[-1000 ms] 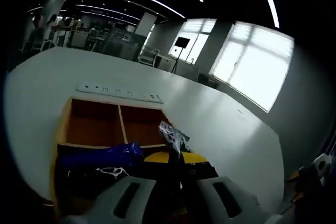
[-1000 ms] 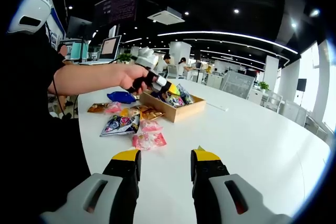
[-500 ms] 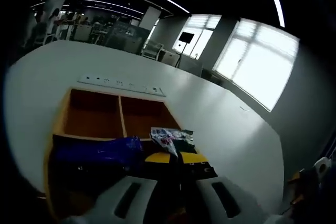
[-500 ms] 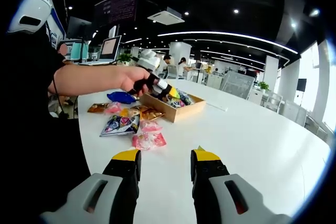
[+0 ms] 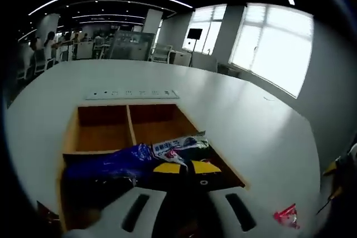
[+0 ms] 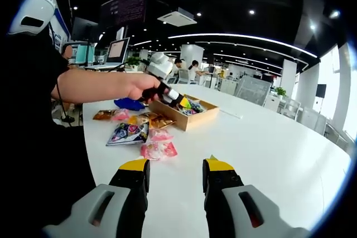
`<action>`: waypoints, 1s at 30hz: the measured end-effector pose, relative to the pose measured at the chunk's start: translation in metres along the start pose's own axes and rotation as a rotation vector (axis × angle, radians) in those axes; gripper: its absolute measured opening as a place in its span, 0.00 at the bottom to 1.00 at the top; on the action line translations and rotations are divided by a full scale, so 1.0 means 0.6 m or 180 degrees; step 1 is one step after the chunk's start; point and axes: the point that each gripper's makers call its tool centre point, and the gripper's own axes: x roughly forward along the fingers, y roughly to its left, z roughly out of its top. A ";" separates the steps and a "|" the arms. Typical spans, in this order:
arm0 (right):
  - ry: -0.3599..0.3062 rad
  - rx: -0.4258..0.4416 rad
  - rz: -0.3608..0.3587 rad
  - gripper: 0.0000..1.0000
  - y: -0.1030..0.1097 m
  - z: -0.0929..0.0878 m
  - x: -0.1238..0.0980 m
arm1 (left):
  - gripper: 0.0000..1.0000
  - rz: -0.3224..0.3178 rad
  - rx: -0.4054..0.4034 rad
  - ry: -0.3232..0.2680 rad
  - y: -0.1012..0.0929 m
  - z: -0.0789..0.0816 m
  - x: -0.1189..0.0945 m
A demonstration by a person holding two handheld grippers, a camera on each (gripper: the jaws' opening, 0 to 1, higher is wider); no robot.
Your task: Pick up the scattered marshmallows, QQ candies, Oreo cookies, and mixed nuts on the table and sort them into separate containers
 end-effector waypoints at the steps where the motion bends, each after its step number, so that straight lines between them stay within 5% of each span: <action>1: 0.0001 -0.0001 0.0001 0.34 0.000 0.000 0.000 | 0.09 0.0000 0.0031 0.0006 0.000 -0.001 0.000; 10: 0.0002 -0.0008 0.0008 0.34 0.004 0.003 0.002 | 0.34 -0.0199 0.0105 0.0066 -0.034 -0.016 -0.009; 30: 0.0017 -0.0080 0.0063 0.34 0.022 0.019 0.011 | 0.37 -0.0390 -0.0100 -0.0088 -0.039 -0.019 -0.091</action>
